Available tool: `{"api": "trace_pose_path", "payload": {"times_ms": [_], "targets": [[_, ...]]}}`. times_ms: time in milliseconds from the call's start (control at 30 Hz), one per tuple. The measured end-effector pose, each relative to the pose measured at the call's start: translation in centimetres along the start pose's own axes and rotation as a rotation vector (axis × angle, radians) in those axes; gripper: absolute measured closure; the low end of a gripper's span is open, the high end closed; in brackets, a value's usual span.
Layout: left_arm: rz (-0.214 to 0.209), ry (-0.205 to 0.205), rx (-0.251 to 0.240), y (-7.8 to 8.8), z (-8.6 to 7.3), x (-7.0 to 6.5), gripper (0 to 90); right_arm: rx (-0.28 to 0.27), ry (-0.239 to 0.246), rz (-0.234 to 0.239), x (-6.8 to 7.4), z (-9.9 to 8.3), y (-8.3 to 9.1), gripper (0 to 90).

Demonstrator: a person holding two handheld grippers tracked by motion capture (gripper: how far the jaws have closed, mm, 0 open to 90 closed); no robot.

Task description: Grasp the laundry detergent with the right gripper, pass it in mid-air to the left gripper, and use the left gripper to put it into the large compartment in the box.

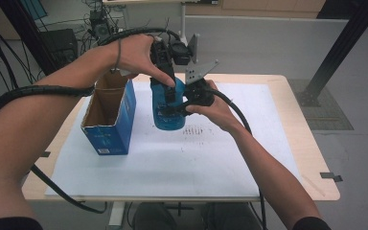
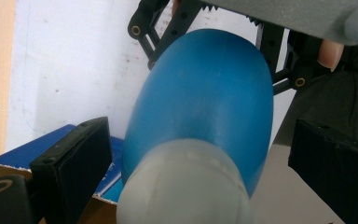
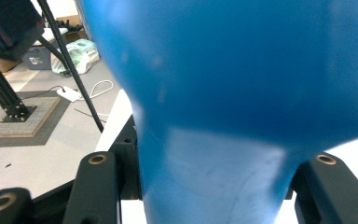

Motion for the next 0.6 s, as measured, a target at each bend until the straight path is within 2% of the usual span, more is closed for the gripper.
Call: {"api": "trace_pose_path", "payload": {"times_ms": [600], "targets": [[-0.002,-0.002,-0.002,-0.06,-0.07,0.02,6.6,-0.001,0.006,0.001,0.05,0.12,0.15,45.5]]}}
Point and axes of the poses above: each handheld gripper's, and its own axes: y roughly backward along the jaws, z roughly out of its top, x roughly to its left, the point moved 2 cm from there along -y, roughly forward along the jaws, and after that the axes turned 10 degrees about z, right-handed, at the moved point
